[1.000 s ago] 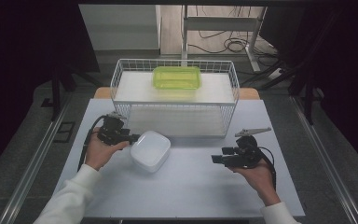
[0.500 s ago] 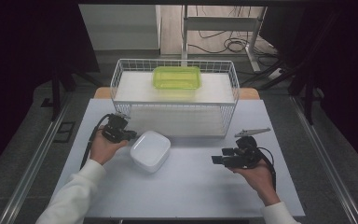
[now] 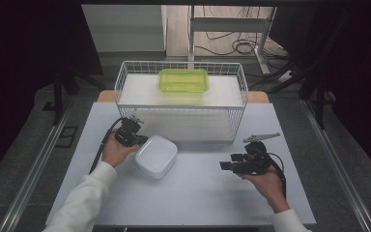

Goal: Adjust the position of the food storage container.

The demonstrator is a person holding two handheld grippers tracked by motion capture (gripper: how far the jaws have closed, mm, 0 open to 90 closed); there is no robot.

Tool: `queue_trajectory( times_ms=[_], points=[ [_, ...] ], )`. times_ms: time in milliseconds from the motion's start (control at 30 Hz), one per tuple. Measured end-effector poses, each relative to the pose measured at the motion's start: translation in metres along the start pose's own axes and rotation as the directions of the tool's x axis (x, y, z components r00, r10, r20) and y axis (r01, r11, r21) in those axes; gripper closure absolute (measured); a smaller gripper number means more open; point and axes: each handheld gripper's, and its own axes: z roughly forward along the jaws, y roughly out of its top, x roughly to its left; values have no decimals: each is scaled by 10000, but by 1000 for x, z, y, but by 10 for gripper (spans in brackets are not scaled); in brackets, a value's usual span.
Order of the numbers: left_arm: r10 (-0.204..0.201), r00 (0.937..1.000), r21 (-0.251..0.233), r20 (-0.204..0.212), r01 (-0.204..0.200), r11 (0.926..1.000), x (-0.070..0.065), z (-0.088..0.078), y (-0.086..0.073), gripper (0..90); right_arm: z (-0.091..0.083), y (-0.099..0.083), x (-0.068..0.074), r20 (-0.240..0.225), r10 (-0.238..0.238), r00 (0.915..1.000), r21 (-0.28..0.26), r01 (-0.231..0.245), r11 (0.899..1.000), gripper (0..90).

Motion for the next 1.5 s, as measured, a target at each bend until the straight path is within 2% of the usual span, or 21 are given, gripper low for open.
queue_trajectory(
  times_ms=[67, 200, 300, 500, 600, 633, 667, 700, 767, 833, 900, 967, 1067, 1133, 1167, 1233, 1333, 1367, 1467, 1500],
  points=[
    [340, 9994, 10, 79, -340, 9994, -4, 1, 1, 900, 0, 0, 0, 20, 10, 10000, -10, -10, 10000, 336],
    [701, 9969, 13, 345, -702, 9975, -16, 5, 4, 900, 1, 0, 0, 42, -8, 10000, 26, 8, 10000, 335],
    [794, 9950, -15, 602, -795, 9968, -28, 8, 6, 900, 2, 0, 1, 44, -22, 10000, 32, 22, 10000, 334],
    [1213, 9870, 65, 1050, -1226, 9924, -50, 14, 12, 900, 3, 0, 1, 36, -53, 10000, 94, 53, 9999, 334],
    [1544, 9805, 95, 1214, -1567, 9876, -64, 17, 16, 900, 3, 0, 1, 49, -52, 10000, 114, 52, 9999, 334],
    [1542, 9791, 12, 1329, -1558, 9878, -71, 19, 18, 900, 3, 0, 1, 48, -48, 10000, 119, 47, 9999, 334],
    [1836, 9737, 114, 1347, -1868, 9823, -75, 19, 20, 900, 3, 0, 1, 51, -39, 10000, 124, 38, 9999, 334],
    [1781, 9742, 56, 1389, -1806, 9835, -79, 20, 21, 900, 3, 0, 1, 53, -42, 10000, 128, 41, 9999, 334],
    [2046, 9659, 204, 1584, -2104, 9774, -87, 22, 23, 900, 3, -1, 1, 41, -52, 10000, 134, 51, 9999, 334],
    [2173, 9603, 235, 1751, -2247, 9741, -92, 24, 25, 900, 3, -1, 1, 34, -55, 10000, 137, 55, 9999, 334],
    [2244, 9579, 273, 1793, -2328, 9721, -99, 26, 26, 900, 3, -1, 1, 33, -49, 10000, 141, 49, 9999, 334],
    [2189, 9567, 184, 1917, -2265, 9738, -103, 28, 26, 900, 3, -1, 0, 28, -27, 10000, 155, 26, 9999, 334],
    [2355, 9520, 215, 1955, -2442, 9695, -107, 28, 29, 900, 3, -2, -1, 36, 22, 10000, 175, -22, 9998, 334],
    [2341, 9503, 227, 2053, -2437, 9696, -109, 29, 29, 900, 3, -2, -2, 41, 35, 10000, 179, -35, 9998, 334],
    [2450, 9466, 196, 2097, -2546, 9668, -110, 29, 30, 900, 3, -2, -2, 31, 35, 10000, 180, -36, 9998, 334],
    [2496, 9441, 192, 2151, -2596, 9655, -113, 29, 30, 900, 4, -2, -1, 16, 40, 10000, 184, -41, 9998, 334],
    [2467, 9436, 199, 2208, -2572, 9661, -116, 30, 30, 900, 4, -2, -1, -28, 47, 10000, 212, -47, 9998, 334],
    [2530, 9414, 178, 2231, -2635, 9645, -116, 30, 30, 900, 4, -2, -1, -38, 45, 10000, 210, -44, 9998, 334],
    [2464, 9419, 162, 2283, -2567, 9664, -116, 30, 30, 900, 4, -2, -1, -41, 64, 10000, 199, -63, 9998, 333],
    [2378, 9436, 108, 2301, -2468, 9690, -115, 29, 30, 899, 4, -2, -1, -44, 70, 10000, 190, -69, 9998, 333]
  ],
)
